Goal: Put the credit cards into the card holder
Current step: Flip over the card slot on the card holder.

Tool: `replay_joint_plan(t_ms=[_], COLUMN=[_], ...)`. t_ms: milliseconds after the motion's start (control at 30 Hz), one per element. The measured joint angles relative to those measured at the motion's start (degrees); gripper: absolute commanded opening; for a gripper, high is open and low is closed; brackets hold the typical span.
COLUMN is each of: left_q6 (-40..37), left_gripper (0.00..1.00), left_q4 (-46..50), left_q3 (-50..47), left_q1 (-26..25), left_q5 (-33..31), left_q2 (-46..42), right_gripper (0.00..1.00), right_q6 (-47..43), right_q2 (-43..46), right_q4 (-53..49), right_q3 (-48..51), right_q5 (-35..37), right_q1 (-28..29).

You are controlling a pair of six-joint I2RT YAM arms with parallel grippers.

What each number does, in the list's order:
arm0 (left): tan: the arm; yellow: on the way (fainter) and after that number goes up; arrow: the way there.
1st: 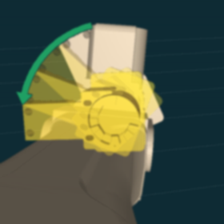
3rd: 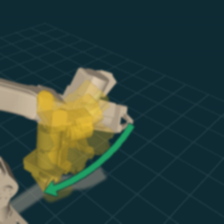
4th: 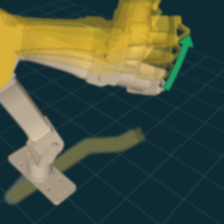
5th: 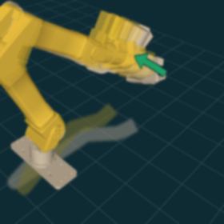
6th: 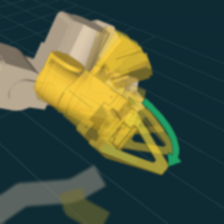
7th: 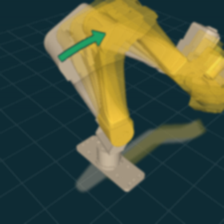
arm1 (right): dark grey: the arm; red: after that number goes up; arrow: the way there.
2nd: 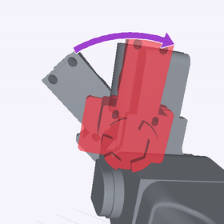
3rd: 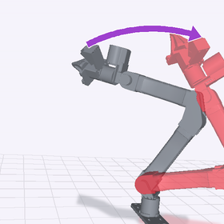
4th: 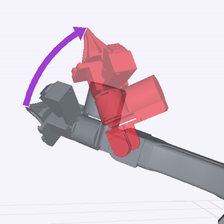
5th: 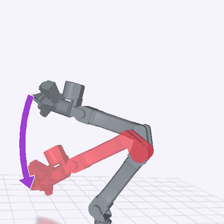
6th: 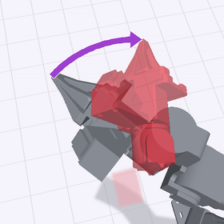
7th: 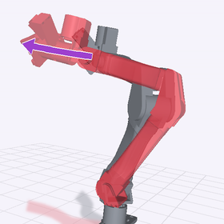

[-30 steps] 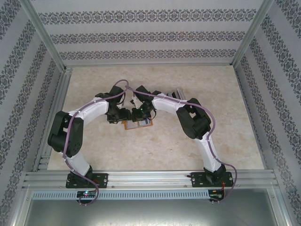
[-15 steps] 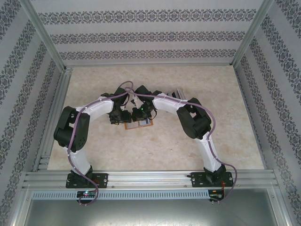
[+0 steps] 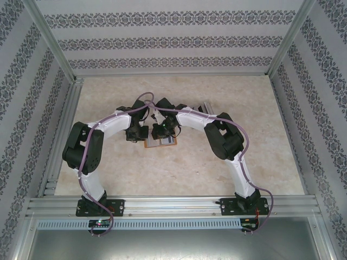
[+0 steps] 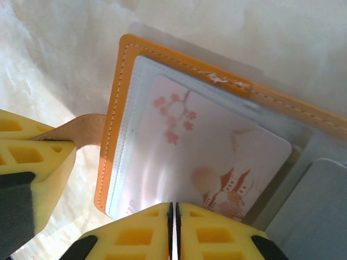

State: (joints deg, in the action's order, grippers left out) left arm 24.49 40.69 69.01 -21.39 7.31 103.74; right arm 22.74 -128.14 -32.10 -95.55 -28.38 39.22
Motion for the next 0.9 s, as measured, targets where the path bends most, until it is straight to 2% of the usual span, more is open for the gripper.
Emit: replay_joint_plan(t_ms=[233, 367, 633, 900], left_q6=[1.44, 2.99, 6.05, 7.98], left_gripper=[0.00, 0.00, 0.00, 0.00], left_q4=[-0.61, -2.56, -6.23, -7.93], left_q3=[0.28, -0.17, -2.03, -2.03], left_q1=[0.24, 1.09, 1.90, 1.90], left_q5=[2.73, 6.03, 12.13, 15.47], left_q2=[-6.08, -7.52, -7.69, -8.98], right_gripper=[0.20, 0.26, 0.45, 0.49], right_q6=[0.59, 1.49, 5.53, 10.10], right_q2=[3.82, 7.32, 8.83, 8.92], right_q4=[0.11, 0.85, 4.76, 9.75], right_q3=[1.62, 2.80, 5.62, 10.91], right_q5=[-0.44, -1.11, -3.82, -5.09], right_q1=[-1.62, -2.84, -3.76, -4.15])
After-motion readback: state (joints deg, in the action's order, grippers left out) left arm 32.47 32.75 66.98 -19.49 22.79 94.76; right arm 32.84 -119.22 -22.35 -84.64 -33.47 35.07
